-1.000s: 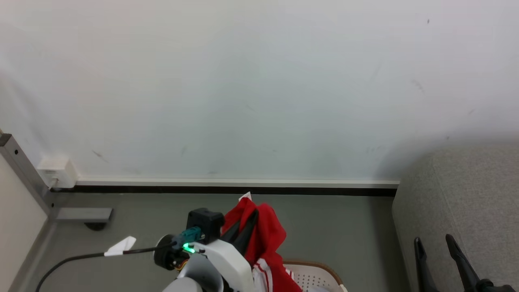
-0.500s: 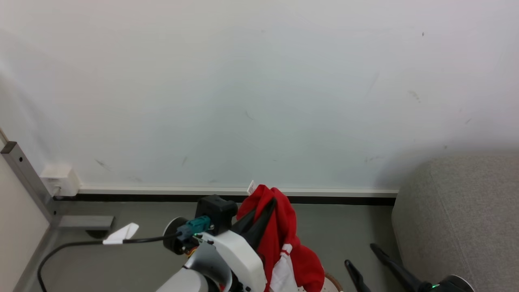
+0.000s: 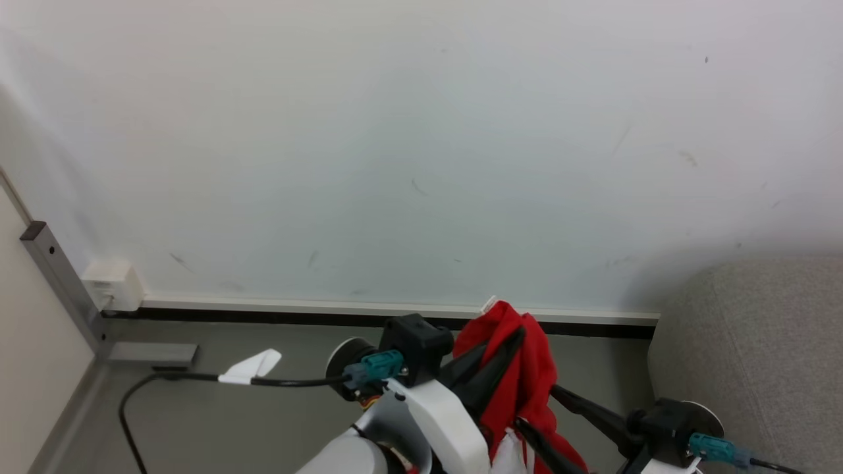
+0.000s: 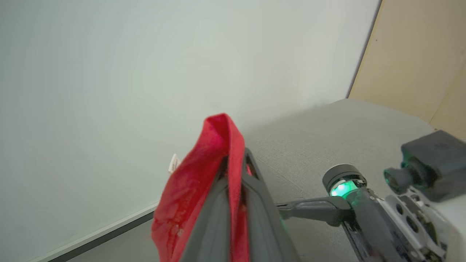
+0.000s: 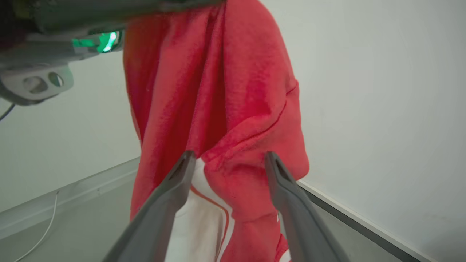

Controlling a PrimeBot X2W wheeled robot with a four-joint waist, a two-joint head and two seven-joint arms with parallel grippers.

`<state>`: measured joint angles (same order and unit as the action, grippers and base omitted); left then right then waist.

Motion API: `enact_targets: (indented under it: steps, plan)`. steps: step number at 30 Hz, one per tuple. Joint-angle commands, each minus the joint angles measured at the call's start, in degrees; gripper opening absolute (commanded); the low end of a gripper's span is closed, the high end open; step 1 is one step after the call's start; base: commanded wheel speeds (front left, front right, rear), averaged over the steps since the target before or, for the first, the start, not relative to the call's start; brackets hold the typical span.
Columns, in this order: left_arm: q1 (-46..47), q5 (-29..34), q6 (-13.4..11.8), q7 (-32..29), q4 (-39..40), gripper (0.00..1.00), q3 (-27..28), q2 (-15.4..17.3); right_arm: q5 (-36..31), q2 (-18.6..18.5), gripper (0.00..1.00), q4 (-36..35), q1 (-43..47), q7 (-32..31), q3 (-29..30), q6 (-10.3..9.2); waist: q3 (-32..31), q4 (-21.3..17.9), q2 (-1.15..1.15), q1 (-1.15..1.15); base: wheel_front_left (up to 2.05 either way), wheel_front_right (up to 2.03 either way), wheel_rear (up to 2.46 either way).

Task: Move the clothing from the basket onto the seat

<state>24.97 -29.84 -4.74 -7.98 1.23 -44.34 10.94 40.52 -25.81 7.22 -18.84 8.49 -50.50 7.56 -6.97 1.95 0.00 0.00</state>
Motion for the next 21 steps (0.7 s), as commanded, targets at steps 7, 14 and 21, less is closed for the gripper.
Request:
enact_targets:
  steps: [7, 14, 21]
  plan:
    - [0.5, -2.2, 2.1, -0.3, 0.9, 0.00, -2.3, -2.7, 6.5, -0.8, 1.00, 2.9, -7.6, -1.2, -8.7, -0.14, -0.4, 0.1, 0.00, 0.00, 0.00, 0.00, 0.00]
    - [0.7, -3.3, 2.7, 0.7, -1.0, 0.00, -3.1, -4.2, 12.0, 0.6, 0.00, 5.1, -12.4, 4.1, -14.7, -0.14, -0.7, 0.1, 0.00, 0.00, 0.00, 0.00, 0.00]
    - [0.5, -2.8, 1.6, 2.1, -3.4, 0.00, -1.9, -3.4, 14.4, -0.1, 0.00, 6.2, -13.0, 6.7, -14.0, -0.14, -0.6, -0.5, 0.00, 0.00, 0.00, 0.00, 0.00]
